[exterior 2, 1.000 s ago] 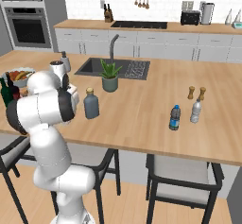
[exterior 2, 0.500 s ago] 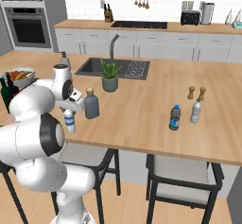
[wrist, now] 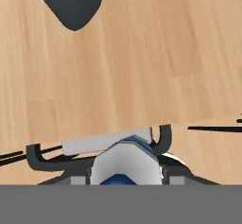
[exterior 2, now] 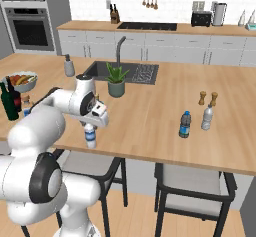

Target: Move the plastic bottles in the middle to the plastics group, and the glass bottles in the middle to the glass group.

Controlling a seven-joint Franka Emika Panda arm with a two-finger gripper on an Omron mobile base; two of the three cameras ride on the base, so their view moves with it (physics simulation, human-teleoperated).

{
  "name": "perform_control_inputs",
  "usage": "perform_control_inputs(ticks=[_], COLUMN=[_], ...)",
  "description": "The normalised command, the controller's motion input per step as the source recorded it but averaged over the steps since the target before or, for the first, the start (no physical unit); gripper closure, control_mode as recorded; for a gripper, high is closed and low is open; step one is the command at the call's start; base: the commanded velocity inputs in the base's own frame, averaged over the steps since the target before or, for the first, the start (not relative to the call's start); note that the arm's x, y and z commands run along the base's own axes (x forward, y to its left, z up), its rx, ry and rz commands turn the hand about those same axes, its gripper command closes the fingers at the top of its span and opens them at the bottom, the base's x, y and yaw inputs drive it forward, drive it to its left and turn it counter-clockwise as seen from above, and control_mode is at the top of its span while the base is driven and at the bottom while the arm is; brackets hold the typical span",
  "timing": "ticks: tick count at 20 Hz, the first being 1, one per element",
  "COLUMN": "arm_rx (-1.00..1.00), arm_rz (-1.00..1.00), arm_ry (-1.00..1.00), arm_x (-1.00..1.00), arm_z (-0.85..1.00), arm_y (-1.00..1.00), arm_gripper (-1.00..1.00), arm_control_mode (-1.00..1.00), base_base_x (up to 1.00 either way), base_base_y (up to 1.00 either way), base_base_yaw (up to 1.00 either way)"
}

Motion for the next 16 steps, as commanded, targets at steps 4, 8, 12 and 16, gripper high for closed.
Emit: perform_control_inputs(ticks=[4, 8, 12, 16], arm_rx=[0.0, 0.0, -0.01, -0.02], arm_rz=[0.0, 0.0, 0.0, 0.0], arm_ry=[0.04, 0.07, 0.1, 0.08], arm_x=[0.12, 0.22, 0.45, 0.47], arm_z=[0.19, 0.12, 0.07, 0.03], arm_y=[-0.82, -0.81, -0.72, -0.72], arm_gripper=[1.0, 1.0, 1.0, 1.0], arm_control_mode=[-1.0, -1.0, -1.0, -1.0], base_base_x=[0.0, 0.0, 0.0, 0.0], base_base_y=[0.0, 0.0, 0.0, 0.0], base_base_yaw=[0.0, 0.0, 0.0, 0.0])
